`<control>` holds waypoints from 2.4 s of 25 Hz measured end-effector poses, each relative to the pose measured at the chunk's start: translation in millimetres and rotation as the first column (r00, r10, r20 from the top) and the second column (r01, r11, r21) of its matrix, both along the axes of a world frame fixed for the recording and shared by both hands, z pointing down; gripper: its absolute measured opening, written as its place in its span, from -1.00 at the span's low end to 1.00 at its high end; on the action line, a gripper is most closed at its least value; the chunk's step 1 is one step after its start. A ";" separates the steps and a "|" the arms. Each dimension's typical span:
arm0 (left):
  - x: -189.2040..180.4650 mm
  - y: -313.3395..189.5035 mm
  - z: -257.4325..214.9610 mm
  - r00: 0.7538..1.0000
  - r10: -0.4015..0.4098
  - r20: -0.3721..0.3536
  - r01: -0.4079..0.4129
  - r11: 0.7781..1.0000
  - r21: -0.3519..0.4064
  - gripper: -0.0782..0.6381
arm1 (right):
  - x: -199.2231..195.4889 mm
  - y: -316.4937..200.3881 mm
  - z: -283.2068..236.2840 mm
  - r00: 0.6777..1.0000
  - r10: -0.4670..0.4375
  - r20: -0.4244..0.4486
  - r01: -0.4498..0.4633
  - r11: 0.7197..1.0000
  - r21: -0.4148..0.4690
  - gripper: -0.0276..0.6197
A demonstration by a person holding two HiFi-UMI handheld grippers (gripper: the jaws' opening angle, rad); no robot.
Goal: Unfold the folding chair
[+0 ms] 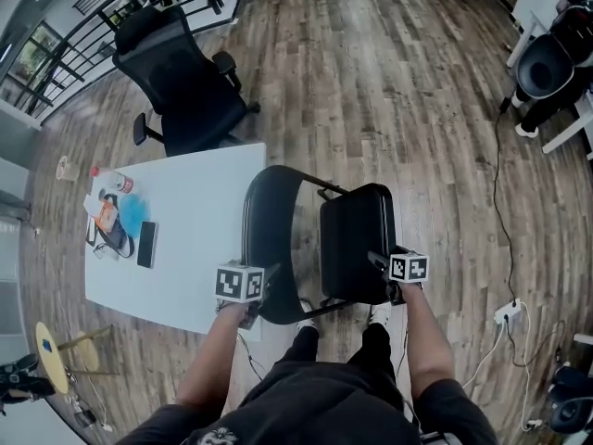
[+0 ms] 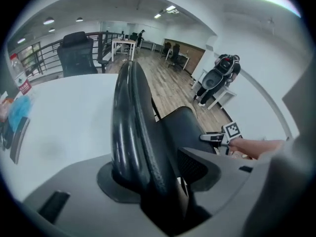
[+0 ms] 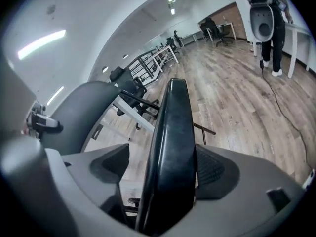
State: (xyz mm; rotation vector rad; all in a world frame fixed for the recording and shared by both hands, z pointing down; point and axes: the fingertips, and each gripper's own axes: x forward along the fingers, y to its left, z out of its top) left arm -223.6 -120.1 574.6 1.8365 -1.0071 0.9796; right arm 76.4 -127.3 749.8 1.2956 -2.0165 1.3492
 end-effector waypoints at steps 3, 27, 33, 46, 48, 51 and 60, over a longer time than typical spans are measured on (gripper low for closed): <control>13.7 0.5 15.9 0.997 0.004 0.073 -0.002 1.000 -0.027 -0.15 | 41.1 -0.6 20.8 0.999 -0.011 0.032 0.012 1.000 -0.021 0.28; 132.6 -7.9 139.6 0.991 -0.060 0.121 0.069 0.995 -0.073 -0.08 | 279.1 5.0 246.1 0.992 -0.007 0.124 0.033 0.977 -0.213 0.32; 168.8 -5.4 147.8 0.991 -0.046 0.126 0.054 0.997 -0.061 -0.10 | 301.6 8.6 277.5 0.985 -0.003 0.170 0.041 0.975 -0.218 0.37; 248.5 -1.3 149.4 0.989 -0.028 0.146 0.034 0.999 -0.037 -0.18 | 343.2 13.3 325.2 0.985 0.014 0.170 0.027 0.972 -0.235 0.48; 250.8 0.0 149.7 0.991 -0.021 0.135 0.026 0.999 -0.038 -0.18 | 342.6 16.5 326.5 0.981 0.001 0.192 0.047 0.969 -0.244 0.48; 254.7 -2.3 145.4 0.998 -0.017 0.055 0.018 1.000 -0.017 -0.18 | 352.6 15.9 317.8 0.986 0.005 0.168 0.034 0.973 -0.227 0.47; 229.3 22.6 83.3 0.984 -0.149 -0.100 0.175 0.919 0.354 -0.18 | 380.3 20.5 134.4 0.992 0.122 0.020 -0.123 0.959 0.255 0.47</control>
